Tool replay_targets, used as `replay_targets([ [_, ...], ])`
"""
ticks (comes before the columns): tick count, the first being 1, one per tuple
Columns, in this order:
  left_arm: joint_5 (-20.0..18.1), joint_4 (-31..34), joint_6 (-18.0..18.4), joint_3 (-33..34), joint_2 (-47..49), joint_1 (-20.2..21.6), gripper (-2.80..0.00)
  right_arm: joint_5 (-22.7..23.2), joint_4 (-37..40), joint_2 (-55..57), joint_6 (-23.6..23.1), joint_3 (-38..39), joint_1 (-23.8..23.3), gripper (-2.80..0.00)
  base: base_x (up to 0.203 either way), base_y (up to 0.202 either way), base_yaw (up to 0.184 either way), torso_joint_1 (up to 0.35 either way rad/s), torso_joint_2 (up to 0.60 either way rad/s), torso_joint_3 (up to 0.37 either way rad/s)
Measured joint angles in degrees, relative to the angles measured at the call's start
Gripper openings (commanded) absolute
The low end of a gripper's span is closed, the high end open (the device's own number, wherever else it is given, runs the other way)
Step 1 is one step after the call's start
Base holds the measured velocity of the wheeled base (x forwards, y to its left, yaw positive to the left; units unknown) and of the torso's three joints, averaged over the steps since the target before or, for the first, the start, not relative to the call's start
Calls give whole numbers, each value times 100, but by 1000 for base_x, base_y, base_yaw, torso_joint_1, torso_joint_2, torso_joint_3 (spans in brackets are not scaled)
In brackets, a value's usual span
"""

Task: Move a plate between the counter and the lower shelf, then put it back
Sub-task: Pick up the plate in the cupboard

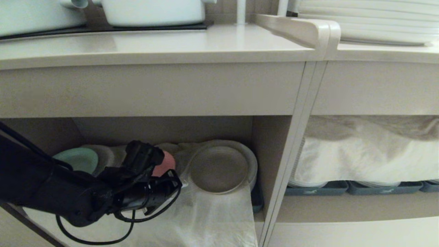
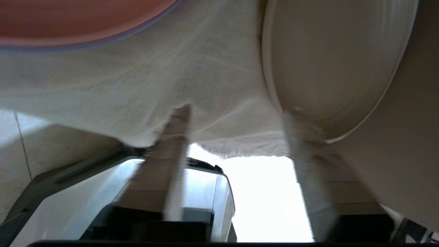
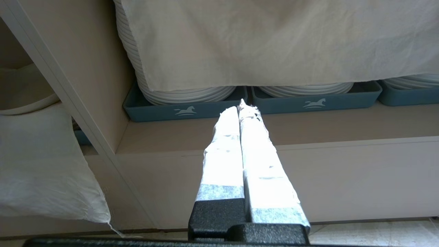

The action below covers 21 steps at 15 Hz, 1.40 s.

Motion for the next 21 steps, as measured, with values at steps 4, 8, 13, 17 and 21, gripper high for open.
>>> replay_targets([
  [4,-2,2,9,243,-290,0,-280,0,0,0,2,-2,0,-280,0,0,0,0,0,0],
  [8,31,-4,26,475,-586,-2,-280,0,0,0,1,-2,0,-280,0,0,0,0,0,0],
  [13,141,-2,390,999,-1068,-6,-280,0,0,0,0,0,0,-280,0,0,0,0,0,0],
  [17,307,0,798,1506,-1763,-6,-280,0,0,0,0,0,0,-280,0,0,0,0,0,0],
  [21,927,26,1478,1783,-2446,-2,-280,2,0,0,0,0,0,-280,0,0,0,0,0,0],
])
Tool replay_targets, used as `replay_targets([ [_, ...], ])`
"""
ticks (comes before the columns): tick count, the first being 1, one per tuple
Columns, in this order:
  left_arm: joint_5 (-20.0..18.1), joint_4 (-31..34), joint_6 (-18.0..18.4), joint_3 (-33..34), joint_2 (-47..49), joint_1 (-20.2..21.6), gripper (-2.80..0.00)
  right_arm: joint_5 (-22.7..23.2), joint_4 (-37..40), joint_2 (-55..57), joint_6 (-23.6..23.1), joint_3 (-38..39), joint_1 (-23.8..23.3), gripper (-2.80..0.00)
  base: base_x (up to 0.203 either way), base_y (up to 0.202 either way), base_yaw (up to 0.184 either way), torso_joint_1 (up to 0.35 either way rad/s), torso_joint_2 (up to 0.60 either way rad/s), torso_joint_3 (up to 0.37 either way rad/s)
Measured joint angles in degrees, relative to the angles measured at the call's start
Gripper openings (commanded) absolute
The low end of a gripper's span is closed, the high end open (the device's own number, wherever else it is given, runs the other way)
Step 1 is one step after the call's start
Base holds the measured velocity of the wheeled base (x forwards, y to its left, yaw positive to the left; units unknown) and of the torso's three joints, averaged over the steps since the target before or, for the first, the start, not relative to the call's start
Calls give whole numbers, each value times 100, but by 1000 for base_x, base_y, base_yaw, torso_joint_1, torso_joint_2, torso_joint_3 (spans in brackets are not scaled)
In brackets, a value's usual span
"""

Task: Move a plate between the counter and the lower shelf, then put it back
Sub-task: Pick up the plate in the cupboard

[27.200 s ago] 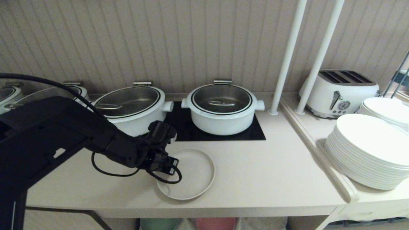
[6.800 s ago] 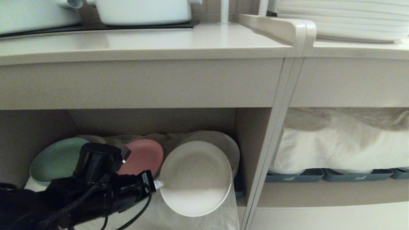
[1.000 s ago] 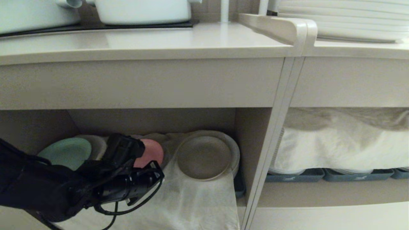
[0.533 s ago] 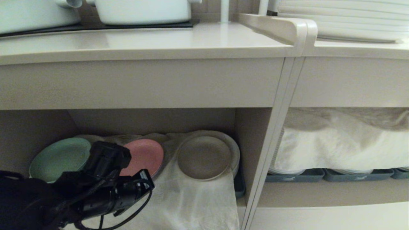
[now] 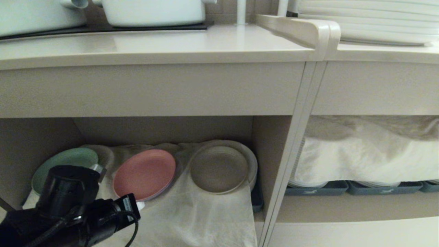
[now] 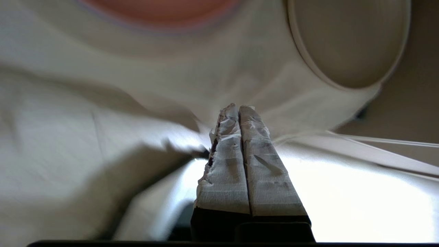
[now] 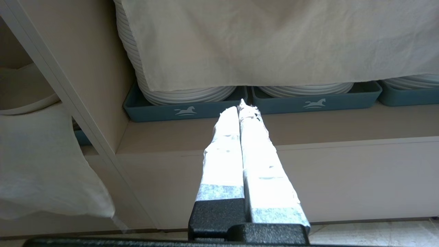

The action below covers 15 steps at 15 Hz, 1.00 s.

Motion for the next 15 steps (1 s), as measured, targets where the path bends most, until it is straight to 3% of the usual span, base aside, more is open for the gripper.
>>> replay_targets([
  [3,703,-6,669,117,-283,7,-280,-2,0,0,1,0,0,-280,0,0,0,0,0,0],
  [8,1124,-90,1995,322,-882,5,-280,-2,0,0,0,0,0,-280,0,0,0,0,0,0],
  [11,1605,-839,2923,714,-1093,-78,-280,-2,-2,0,0,0,-2,-280,0,0,0,0,0,0],
  [13,1404,-1456,3520,1007,-1233,114,-280,0,0,0,1,0,0,-280,0,0,0,0,0,0],
  [15,718,-1562,3883,1155,-1471,707,-280,-2,0,0,2,0,-2,-280,0,0,0,0,0,0],
])
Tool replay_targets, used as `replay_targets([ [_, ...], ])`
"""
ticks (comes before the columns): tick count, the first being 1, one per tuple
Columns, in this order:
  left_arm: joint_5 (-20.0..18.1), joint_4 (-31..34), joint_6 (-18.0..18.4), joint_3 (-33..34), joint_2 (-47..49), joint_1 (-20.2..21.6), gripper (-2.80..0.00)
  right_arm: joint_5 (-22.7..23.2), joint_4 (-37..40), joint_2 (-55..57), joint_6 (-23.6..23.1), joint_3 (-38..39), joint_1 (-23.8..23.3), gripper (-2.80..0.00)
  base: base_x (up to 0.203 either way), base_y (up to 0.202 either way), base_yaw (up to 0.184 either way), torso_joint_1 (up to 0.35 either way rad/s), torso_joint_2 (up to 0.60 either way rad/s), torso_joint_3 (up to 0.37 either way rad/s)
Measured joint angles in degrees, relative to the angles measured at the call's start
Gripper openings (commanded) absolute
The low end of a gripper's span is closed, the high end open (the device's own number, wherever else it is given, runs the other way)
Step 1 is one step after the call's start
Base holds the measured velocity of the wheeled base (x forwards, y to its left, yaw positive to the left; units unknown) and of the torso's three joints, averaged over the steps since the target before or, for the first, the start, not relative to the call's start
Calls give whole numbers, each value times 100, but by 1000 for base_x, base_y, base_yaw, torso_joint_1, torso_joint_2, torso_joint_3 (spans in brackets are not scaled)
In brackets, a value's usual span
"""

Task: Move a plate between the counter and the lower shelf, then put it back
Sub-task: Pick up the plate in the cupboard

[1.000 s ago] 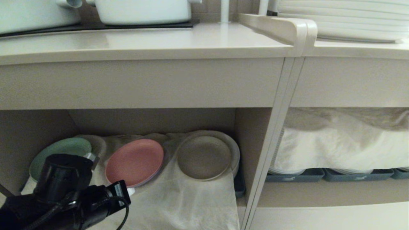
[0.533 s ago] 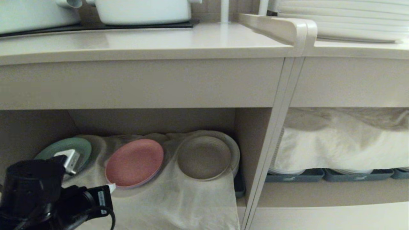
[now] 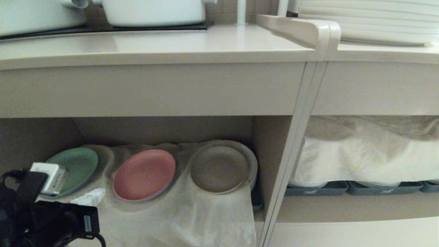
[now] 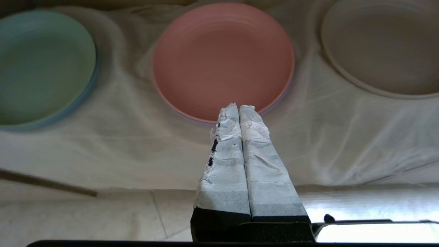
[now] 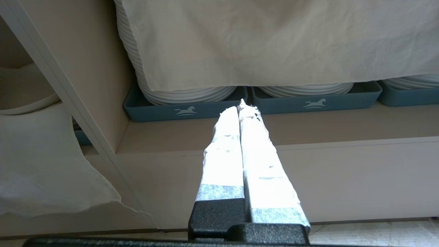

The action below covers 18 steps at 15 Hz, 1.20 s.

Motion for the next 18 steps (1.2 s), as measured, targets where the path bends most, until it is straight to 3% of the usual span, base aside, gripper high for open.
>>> replay_targets([
  [4,-1877,-54,562,308,-628,1329,-280,0,0,0,-2,0,2,-280,0,0,0,0,0,0],
  [6,-2447,-82,773,511,-951,1630,-280,1,0,0,-2,0,2,-280,0,0,0,0,0,0],
  [8,-2608,-55,801,680,-1308,1727,-280,-2,0,0,0,0,2,-280,0,0,0,0,0,0],
  [14,-2591,56,980,835,-2009,1751,-280,0,0,0,-2,0,2,-280,0,0,0,0,0,0],
  [18,-2603,849,1000,863,-2671,1751,-280,2,0,0,-2,0,2,-280,0,0,0,0,0,0],
])
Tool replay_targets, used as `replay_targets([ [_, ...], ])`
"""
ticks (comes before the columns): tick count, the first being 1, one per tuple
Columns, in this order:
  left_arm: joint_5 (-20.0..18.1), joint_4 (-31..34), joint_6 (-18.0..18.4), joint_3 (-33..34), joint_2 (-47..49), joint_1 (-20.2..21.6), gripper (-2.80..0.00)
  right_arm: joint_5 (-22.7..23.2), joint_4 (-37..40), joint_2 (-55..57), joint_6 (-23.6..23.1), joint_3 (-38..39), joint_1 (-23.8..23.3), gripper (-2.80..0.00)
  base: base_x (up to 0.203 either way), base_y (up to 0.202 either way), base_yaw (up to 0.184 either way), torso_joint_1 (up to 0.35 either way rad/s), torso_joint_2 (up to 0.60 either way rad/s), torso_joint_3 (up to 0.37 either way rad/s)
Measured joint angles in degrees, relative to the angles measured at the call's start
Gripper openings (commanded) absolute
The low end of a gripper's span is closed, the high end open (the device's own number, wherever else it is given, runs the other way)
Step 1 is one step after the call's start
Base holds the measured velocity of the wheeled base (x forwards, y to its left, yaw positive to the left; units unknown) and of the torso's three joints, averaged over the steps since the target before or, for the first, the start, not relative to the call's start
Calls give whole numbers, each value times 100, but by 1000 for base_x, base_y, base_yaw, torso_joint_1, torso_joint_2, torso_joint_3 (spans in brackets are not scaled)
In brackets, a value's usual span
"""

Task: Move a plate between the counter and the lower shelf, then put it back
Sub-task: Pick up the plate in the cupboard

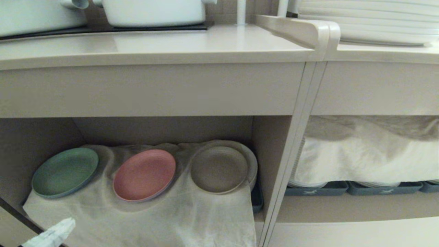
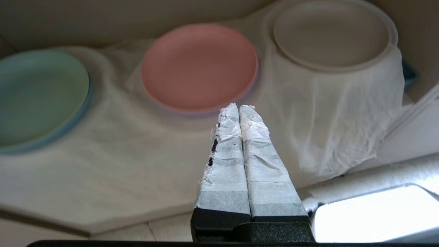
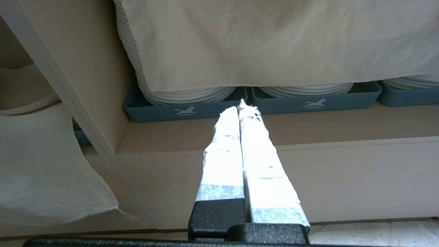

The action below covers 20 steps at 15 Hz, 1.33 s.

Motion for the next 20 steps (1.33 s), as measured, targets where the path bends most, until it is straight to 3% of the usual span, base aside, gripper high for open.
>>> replay_targets([
  [5,90,1377,-48,1,-1260,0,-280,-4,0,0,0,0,0,-280,0,0,0,0,0,0],
  [10,912,2892,-224,-121,-3026,122,-280,-2,0,0,0,0,0,-280,0,0,0,0,0,0],
  [13,1030,3034,-430,-137,-3653,162,-280,-2,0,0,2,1,0,-280,0,0,0,0,0,0],
  [20,1031,3037,-439,-129,-3914,173,-280,-2,-2,0,2,1,0,-280,0,0,0,0,0,0],
])
